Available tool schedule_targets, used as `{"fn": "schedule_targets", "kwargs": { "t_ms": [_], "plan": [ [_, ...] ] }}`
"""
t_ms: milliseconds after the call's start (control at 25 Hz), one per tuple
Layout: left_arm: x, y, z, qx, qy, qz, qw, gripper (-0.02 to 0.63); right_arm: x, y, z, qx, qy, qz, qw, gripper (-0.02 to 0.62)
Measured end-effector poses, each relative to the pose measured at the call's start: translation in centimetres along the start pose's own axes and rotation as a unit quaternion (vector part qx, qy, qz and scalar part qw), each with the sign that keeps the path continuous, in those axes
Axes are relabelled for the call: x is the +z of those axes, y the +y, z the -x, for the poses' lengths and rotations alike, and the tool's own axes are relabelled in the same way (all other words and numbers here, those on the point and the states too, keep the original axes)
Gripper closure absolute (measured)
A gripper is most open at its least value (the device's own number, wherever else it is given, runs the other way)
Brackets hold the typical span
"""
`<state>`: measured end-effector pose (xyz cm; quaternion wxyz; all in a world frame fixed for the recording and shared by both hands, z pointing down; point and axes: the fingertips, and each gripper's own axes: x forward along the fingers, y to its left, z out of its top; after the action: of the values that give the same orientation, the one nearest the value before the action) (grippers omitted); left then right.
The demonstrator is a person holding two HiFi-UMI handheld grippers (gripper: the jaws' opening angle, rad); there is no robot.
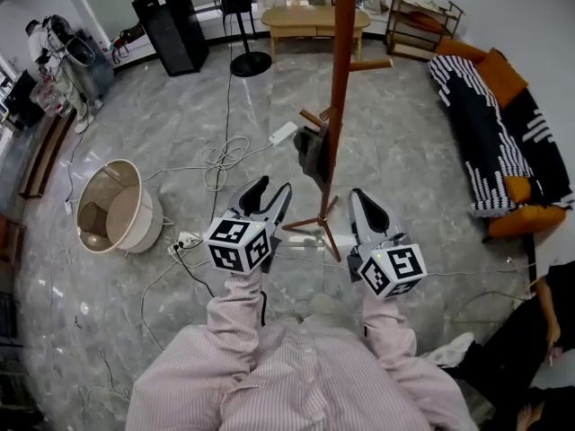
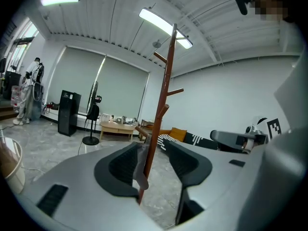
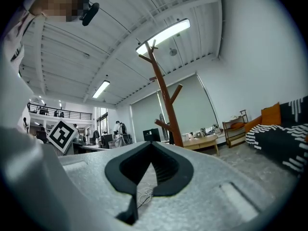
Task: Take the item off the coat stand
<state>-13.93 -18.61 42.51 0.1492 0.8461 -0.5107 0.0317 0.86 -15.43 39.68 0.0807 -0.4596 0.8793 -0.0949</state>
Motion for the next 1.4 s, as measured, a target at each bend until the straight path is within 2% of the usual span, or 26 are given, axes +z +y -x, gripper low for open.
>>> {"fn": "schedule_targets", "kwargs": {
  "t_ms": [320, 720, 1080, 1240, 1400],
  "plan": [
    [-0.7, 0.5, -5.6, -0.013, 0.025, 0.005, 0.9996, 0.416, -0.2, -3.1, -2.2, -0.005, 0.008, -0.005, 1.0, 0.591],
    [-2.8, 1.7, -12.8, -0.006, 0.07, 0.03, 0.9971, 0.413, 0.8, -7.2, -6.4, 0.016, 0.014, -0.01, 1.0, 0.591],
    [-4.5, 3.1, -16.7, -0.001, 0.099, 0.04, 0.9942, 0.409, -0.1, -7.9, -8.1, 0.037, 0.033, -0.012, 0.999, 0.591],
    [-5.4, 3.6, -18.2, -0.007, 0.111, 0.049, 0.9926, 0.4, -0.1, -8.3, -8.4, 0.032, 0.033, -0.019, 0.999, 0.591],
    [-6.6, 3.8, -19.8, -0.019, 0.138, 0.036, 0.9896, 0.393, 0.1, -8.8, -8.7, 0.024, 0.032, -0.017, 0.999, 0.591]
  ]
}}
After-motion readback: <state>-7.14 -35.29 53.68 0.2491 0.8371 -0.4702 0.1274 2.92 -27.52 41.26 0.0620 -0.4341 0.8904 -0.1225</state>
